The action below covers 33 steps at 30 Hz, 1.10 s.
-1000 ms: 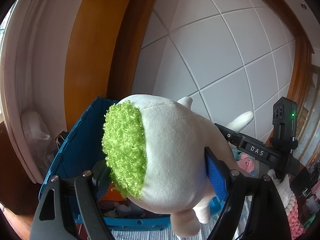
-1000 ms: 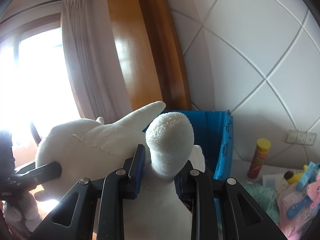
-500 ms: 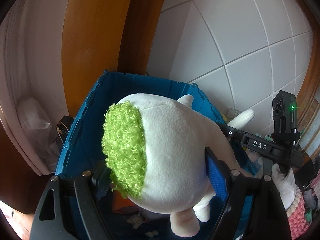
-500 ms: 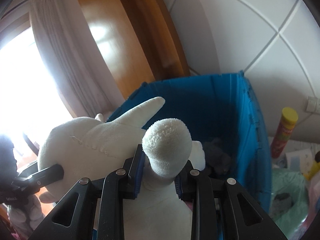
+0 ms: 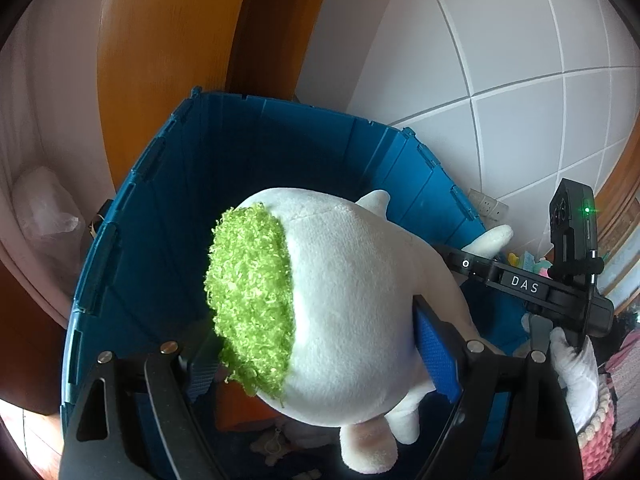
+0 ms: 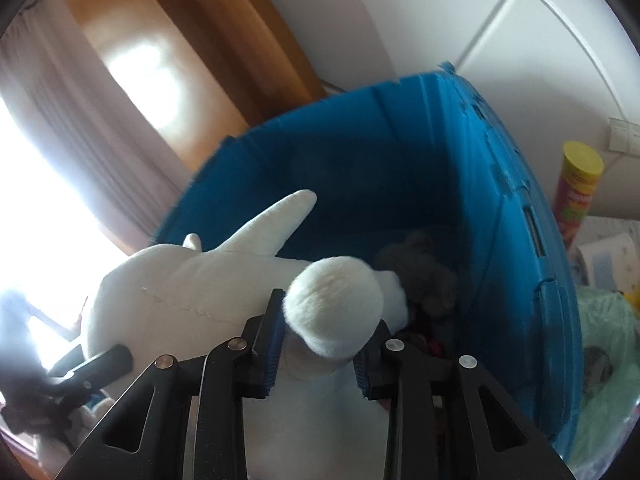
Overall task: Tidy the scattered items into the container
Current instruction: 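Open both tools to drop the white plush into the crate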
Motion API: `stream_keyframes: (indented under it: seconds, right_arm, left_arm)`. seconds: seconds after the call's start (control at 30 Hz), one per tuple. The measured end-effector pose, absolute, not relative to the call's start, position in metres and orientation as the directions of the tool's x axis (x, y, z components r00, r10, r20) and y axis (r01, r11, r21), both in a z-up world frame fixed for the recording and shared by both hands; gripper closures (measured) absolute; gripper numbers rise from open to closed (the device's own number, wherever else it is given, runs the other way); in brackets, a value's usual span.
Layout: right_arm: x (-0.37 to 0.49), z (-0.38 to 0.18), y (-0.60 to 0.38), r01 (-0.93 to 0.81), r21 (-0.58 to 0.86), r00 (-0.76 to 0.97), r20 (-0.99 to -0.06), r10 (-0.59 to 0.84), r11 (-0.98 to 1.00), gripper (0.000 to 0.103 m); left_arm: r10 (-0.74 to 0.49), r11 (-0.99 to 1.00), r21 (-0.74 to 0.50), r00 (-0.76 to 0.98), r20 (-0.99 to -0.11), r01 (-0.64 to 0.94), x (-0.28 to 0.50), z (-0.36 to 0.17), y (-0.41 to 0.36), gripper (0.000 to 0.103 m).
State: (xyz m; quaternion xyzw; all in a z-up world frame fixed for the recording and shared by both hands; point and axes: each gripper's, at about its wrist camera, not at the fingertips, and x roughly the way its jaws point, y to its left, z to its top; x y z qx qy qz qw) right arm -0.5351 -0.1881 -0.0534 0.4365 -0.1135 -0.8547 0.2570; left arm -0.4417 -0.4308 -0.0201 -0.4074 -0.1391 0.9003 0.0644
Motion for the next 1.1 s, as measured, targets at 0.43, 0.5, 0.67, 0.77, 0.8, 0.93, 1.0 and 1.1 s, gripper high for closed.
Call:
stream_keyframes:
  seconds: [0.43, 0.5, 0.67, 0.77, 0.8, 0.93, 1.0, 1.1]
  right_arm:
    - [-0.534, -0.063, -0.205, 0.387, 0.32, -0.475, -0.735, -0.484, -0.865, 0.003]
    - [-0.534, -0.064, -0.205, 0.389, 0.318, -0.473, -0.737, -0.484, -0.865, 0.001]
    - [-0.536, -0.067, -0.209, 0.398, 0.29, -0.468, -0.752, -0.464, -0.871, 0.001]
    - [-0.536, -0.068, -0.21, 0.4, 0.281, -0.467, -0.757, -0.457, -0.873, 0.001]
    - [-0.535, -0.068, -0.211, 0.4, 0.277, -0.467, -0.759, -0.455, -0.873, 0.001]
    - [-0.531, -0.07, -0.214, 0.404, 0.254, -0.459, -0.775, -0.435, -0.879, 0.001]
    - [-0.531, -0.071, -0.215, 0.409, 0.252, -0.452, -0.779, -0.435, -0.877, 0.0]
    - [-0.529, -0.069, -0.215, 0.42, 0.268, -0.444, -0.772, -0.454, -0.867, 0.0]
  left_arm:
    - [0.001, -0.991, -0.078, -0.585, -0.811, 0.106, -0.458, -0.03, -0.427, 0.0]
    - [-0.006, -0.991, -0.073, -0.568, -0.823, 0.116, -0.461, -0.034, -0.428, 0.0]
    - [0.004, -0.992, -0.076, -0.569, -0.823, 0.103, -0.458, -0.037, -0.426, 0.0]
    - [0.002, -0.993, -0.07, -0.567, -0.824, 0.098, -0.458, -0.038, -0.425, 0.0]
    - [0.001, -0.993, -0.068, -0.566, -0.824, 0.097, -0.458, -0.038, -0.424, 0.0]
    - [-0.011, -0.993, -0.06, -0.575, -0.818, 0.104, -0.456, -0.039, -0.424, 0.0]
    - [-0.015, -0.992, -0.06, -0.582, -0.813, 0.109, -0.452, -0.037, -0.425, 0.0]
    - [-0.017, -0.992, -0.061, -0.585, -0.811, 0.114, -0.444, -0.036, -0.426, 0.0]
